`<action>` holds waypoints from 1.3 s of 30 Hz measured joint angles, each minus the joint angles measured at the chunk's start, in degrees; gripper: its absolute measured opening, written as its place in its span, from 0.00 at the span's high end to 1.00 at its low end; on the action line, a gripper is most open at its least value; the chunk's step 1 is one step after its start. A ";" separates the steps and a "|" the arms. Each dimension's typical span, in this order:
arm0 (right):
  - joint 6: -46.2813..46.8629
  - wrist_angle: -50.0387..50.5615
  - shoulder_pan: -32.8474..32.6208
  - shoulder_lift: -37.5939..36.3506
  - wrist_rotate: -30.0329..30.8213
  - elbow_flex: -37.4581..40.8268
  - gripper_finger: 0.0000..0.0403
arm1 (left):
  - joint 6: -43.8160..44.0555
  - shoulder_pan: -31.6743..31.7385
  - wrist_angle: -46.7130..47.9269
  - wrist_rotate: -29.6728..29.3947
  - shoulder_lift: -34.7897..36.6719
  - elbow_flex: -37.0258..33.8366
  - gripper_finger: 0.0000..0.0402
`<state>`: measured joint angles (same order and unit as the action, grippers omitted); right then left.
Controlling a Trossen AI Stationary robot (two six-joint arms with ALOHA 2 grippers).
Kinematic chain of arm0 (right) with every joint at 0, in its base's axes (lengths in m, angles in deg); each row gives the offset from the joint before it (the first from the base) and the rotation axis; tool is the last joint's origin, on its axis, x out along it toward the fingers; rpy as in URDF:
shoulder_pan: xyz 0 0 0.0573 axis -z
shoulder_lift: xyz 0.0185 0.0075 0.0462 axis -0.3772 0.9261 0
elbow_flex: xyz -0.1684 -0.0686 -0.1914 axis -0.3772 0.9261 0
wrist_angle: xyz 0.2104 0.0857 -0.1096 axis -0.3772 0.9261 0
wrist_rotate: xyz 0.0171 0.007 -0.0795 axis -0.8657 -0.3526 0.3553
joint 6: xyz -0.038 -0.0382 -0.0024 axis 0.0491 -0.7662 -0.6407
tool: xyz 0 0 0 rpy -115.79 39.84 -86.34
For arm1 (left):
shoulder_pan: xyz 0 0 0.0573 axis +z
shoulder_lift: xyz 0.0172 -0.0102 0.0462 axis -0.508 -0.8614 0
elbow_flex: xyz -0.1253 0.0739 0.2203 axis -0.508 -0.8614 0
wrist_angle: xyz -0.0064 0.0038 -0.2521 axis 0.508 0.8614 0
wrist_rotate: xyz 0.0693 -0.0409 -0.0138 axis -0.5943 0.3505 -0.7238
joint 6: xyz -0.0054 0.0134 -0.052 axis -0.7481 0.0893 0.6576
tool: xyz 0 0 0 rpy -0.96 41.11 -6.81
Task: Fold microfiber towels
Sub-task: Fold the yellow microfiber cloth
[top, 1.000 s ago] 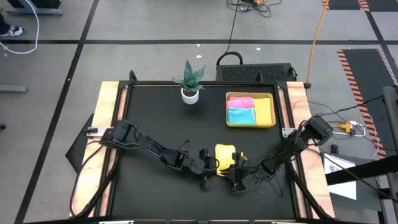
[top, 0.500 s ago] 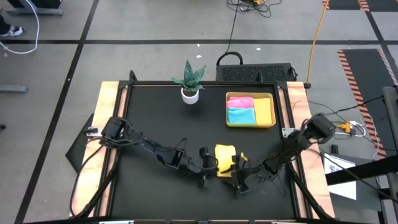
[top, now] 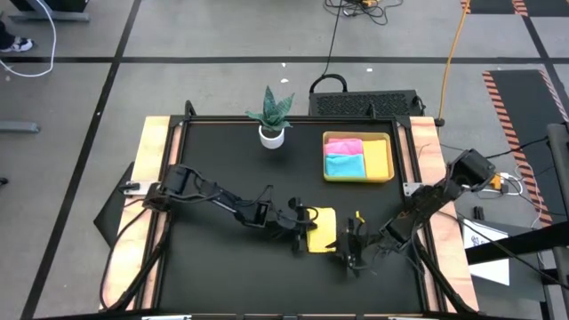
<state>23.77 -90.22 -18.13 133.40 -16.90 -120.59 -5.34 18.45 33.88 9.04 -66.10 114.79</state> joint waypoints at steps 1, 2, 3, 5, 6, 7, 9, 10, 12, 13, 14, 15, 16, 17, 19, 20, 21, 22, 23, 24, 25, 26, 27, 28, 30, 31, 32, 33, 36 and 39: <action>1.30 -0.47 0.17 0.48 -0.05 0.95 0.87 | 0.28 0.20 0.71 0.04 0.01 0.00 0.94; 2.57 -1.31 0.34 0.98 -0.03 2.04 0.90 | 0.38 0.32 1.18 0.07 0.01 0.00 0.94; 3.70 -2.20 0.49 1.32 -0.15 3.03 0.95 | 0.36 0.49 1.36 0.09 0.01 0.00 0.94; 5.24 -4.96 0.69 2.35 -0.90 4.89 0.98 | 0.35 0.55 1.92 0.09 0.03 0.00 0.94; 5.72 -6.13 0.81 2.95 -1.52 5.67 0.98 | 0.35 0.63 2.37 0.09 0.03 0.00 0.94; 6.17 -6.66 0.84 3.38 -1.65 6.27 0.98 | 0.37 0.74 2.81 0.16 0.03 0.00 0.94; 6.72 -6.74 0.84 3.99 -1.98 6.52 0.97 | 0.61 0.83 2.80 0.69 0.03 0.00 0.94; 6.49 -6.37 0.84 4.05 -2.84 6.52 0.97 | 0.64 0.81 2.37 1.19 0.11 0.00 0.94; 5.42 -6.13 0.84 4.05 -4.11 6.54 0.98 | 0.79 0.81 2.23 1.61 0.61 0.00 0.94; 4.54 -6.14 0.82 3.89 -4.46 6.54 0.99 | 0.89 0.72 2.13 1.62 0.98 0.00 0.94; 3.66 -5.90 0.71 3.40 -4.62 6.55 0.99 | 0.95 0.58 2.26 1.63 1.53 0.00 0.94; 2.85 -6.05 0.51 2.87 -4.57 6.58 1.00 | 0.83 0.43 2.21 1.62 2.01 0.00 0.94; 2.15 -6.29 0.45 2.24 -4.57 6.58 1.00 | 0.47 0.35 2.10 1.64 2.47 0.00 0.94; 1.47 -6.51 0.43 1.75 -4.51 6.58 1.00 | 0.01 0.34 1.90 1.62 2.72 0.00 0.94; 0.74 -7.08 0.41 0.52 -4.34 6.58 0.99 | -0.84 0.35 1.19 1.58 2.76 0.00 0.94; 0.67 -8.28 0.51 0.26 -4.20 6.58 1.00 | -1.38 0.54 1.19 1.33 2.74 0.00 0.94; 0.69 -9.62 0.85 0.20 -3.71 6.56 1.00 | -1.89 0.85 0.96 0.93 2.72 0.00 0.94; 0.70 -10.73 1.14 0.24 -2.88 6.56 1.00 | -2.26 1.33 0.99 0.37 2.72 0.00 0.94; 0.84 -11.85 1.75 0.31 -2.83 6.56 1.00 | -2.39 1.81 1.43 -0.43 2.72 0.00 0.94; 1.22 -13.31 2.52 0.68 -2.95 6.55 1.00 | -2.31 2.26 2.56 -0.85 2.74 0.00 0.94; 1.76 -13.94 3.27 0.98 -3.11 6.52 1.00 | -2.19 2.66 3.72 -1.06 2.73 0.00 0.94; 2.08 -13.75 3.93 1.25 -3.09 6.52 1.00 | -1.98 3.08 4.55 -1.11 2.70 -0.02 0.94; 2.23 -13.36 4.59 1.57 -3.13 6.52 1.00 | -1.65 3.39 4.97 -1.17 2.68 -0.04 0.94; 2.44 -13.28 5.24 2.10 -3.36 6.52 1.00 | -1.59 3.61 4.99 -1.26 2.68 -0.02 0.94; 3.05 -11.95 6.47 3.21 -5.34 6.52 1.00 | -1.58 3.80 5.41 -1.30 2.70 -0.02 0.94; 3.54 -11.66 6.95 3.87 -6.86 6.55 1.00 | -1.58 3.80 5.86 -1.34 2.70 -0.02 0.94; 3.94 -11.83 7.38 4.67 -8.17 6.54 1.00 | -1.59 3.80 6.34 -1.37 2.70 -0.04 0.94; 4.18 -11.83 7.68 5.41 -9.45 6.54 1.00 | -1.71 3.80 6.45 -1.50 2.70 -0.12 0.94; 4.23 -11.91 7.75 7.15 -11.76 6.54 1.00 | -2.28 3.78 6.55 -1.85 2.70 -0.13 0.94; 3.91 -11.39 7.21 7.59 -11.68 6.50 1.00 | -2.28 3.80 6.85 -1.88 2.69 -0.13 0.94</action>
<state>27.68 -101.61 -10.92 141.00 -28.58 -114.09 -7.62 22.26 40.73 7.16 -63.41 114.66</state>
